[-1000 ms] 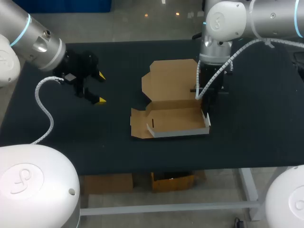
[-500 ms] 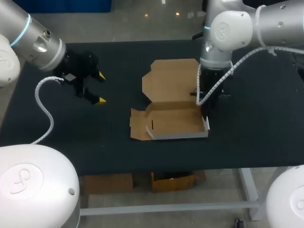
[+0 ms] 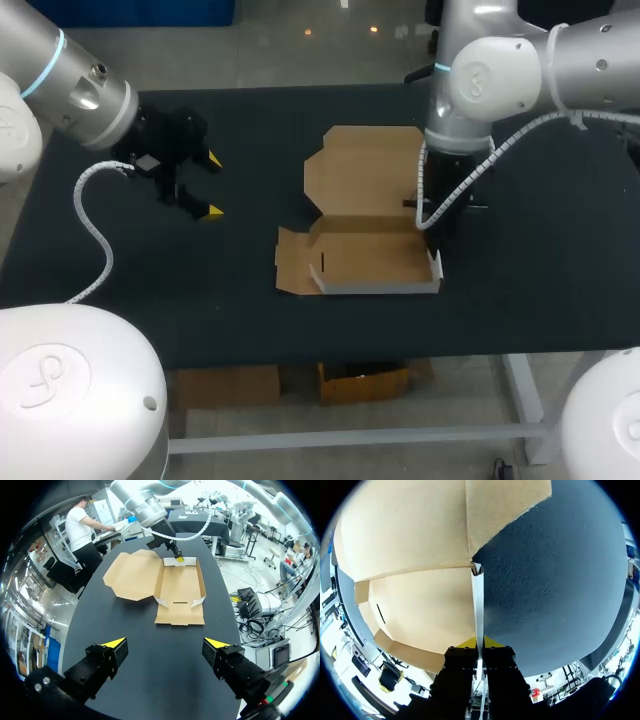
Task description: Assemble the packaging by folding the flat box into shape, placing the metal phone stand inside, and closing the box properly
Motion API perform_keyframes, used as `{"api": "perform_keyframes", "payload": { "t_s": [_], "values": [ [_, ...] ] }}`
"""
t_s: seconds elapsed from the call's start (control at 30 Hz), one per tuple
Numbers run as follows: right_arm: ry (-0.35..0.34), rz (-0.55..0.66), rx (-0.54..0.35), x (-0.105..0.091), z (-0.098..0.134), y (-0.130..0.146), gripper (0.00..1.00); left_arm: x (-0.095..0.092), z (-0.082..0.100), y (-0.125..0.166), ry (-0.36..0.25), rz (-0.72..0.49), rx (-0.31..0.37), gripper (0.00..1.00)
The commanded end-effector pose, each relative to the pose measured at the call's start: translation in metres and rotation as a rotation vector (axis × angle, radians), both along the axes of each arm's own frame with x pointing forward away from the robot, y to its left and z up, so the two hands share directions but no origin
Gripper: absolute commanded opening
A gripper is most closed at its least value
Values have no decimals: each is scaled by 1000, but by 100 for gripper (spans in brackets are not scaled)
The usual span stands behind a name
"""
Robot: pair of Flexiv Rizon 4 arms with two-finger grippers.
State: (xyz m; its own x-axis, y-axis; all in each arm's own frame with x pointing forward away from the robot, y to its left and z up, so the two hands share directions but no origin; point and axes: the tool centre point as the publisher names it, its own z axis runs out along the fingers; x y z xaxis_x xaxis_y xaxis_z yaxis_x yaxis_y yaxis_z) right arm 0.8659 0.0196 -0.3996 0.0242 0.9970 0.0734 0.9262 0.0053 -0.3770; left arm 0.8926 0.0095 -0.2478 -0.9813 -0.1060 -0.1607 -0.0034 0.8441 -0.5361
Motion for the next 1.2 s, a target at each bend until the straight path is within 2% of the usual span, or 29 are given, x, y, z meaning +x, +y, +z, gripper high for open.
{"api": "perform_keyframes", "payload": {
  "t_s": [0.03, 0.3, 0.63, 1.1, 1.2],
  "values": [
    [-10, -1, -14, -2, 0, 1, 9, 0, 1, 0, 3, 0, 5, 100],
    [-34, -1, -33, -3, -3, 3, 9, 0, 1, 0, 3, 0, 5, 100],
    [-86, -21, -99, -1, -15, 3, 11, 0, 1, 0, 3, 0, 5, 100],
    [-169, -79, -170, -1, -18, 1, 7, 0, 1, 0, 3, 0, 5, 100],
    [-184, -89, -178, -1, -18, 0, 11, 0, 1, 0, 3, 0, 5, 100]
  ]
}}
